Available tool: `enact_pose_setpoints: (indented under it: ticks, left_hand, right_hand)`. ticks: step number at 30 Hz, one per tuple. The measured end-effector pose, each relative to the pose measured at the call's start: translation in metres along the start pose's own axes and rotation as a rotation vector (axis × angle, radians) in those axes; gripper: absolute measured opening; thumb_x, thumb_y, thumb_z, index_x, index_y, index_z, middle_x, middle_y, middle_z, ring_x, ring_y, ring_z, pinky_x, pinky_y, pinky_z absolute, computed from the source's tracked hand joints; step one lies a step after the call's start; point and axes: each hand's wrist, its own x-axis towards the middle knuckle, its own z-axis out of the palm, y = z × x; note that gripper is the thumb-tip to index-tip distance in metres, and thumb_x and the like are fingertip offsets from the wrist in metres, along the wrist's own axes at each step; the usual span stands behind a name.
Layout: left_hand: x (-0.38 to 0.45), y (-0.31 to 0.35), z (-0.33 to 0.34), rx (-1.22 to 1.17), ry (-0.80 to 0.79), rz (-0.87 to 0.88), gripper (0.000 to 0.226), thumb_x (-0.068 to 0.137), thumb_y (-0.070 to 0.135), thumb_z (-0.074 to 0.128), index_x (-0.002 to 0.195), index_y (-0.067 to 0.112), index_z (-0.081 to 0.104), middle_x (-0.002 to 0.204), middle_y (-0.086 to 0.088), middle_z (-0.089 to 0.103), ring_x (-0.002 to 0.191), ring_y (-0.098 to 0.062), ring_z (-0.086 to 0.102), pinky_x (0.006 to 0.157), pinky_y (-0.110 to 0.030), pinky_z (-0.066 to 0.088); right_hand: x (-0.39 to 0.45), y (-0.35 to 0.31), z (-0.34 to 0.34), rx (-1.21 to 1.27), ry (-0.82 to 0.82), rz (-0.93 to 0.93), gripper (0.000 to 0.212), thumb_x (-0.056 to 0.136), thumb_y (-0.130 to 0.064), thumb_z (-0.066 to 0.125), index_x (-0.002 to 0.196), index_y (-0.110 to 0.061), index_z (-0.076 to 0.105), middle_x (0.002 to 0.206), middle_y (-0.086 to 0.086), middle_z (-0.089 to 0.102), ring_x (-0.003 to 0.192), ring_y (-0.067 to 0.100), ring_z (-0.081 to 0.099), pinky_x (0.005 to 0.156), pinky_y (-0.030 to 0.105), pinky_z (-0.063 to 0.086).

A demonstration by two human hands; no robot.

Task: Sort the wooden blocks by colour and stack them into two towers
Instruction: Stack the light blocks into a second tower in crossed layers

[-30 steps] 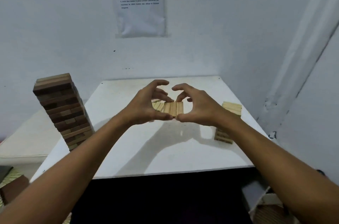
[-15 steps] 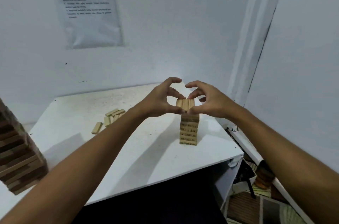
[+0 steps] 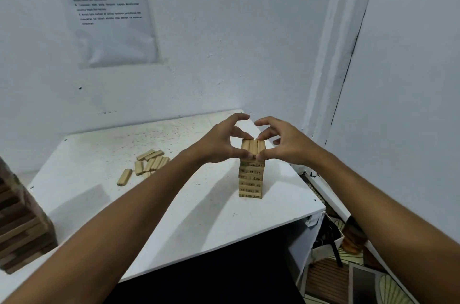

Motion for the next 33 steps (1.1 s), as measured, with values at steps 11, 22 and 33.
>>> enact_pose_setpoints:
  ticks: [11, 22, 33]
  left_hand:
    - [0.0014, -0.0021, 0.0039, 0.033, 0.008, 0.016, 0.086, 0.074, 0.022, 0.083, 0.144, 0.02, 0.032, 0.123, -0.001, 0.067, 0.116, -0.015, 0.056, 0.096, -0.031, 0.041]
    - [0.0018, -0.0047, 0.006, 0.035, 0.004, 0.018, 0.085, 0.075, 0.022, 0.083, 0.144, 0.02, 0.033, 0.122, 0.0, 0.067, 0.116, -0.013, 0.056, 0.098, -0.031, 0.04]
    - [0.0006, -0.0061, 0.0065, 0.029, 0.007, 0.011, 0.085, 0.075, 0.023, 0.083, 0.144, 0.021, 0.034, 0.123, 0.0, 0.067, 0.117, -0.012, 0.055, 0.097, -0.031, 0.04]
  right_hand:
    - [-0.002, 0.0037, 0.002, 0.013, 0.01, 0.003, 0.074, 0.071, -0.017, 0.084, 0.134, -0.027, 0.046, 0.106, -0.005, 0.066, 0.108, 0.008, 0.056, 0.092, 0.028, 0.043]
    - [-0.002, 0.0065, 0.0037, 0.015, 0.01, -0.001, 0.075, 0.072, -0.018, 0.083, 0.136, -0.027, 0.045, 0.105, -0.006, 0.066, 0.11, 0.011, 0.055, 0.095, 0.031, 0.043]
    - [-0.001, 0.0087, 0.0043, 0.015, 0.007, 0.003, 0.074, 0.072, -0.019, 0.083, 0.136, -0.028, 0.045, 0.106, -0.005, 0.067, 0.11, 0.01, 0.055, 0.095, 0.031, 0.043]
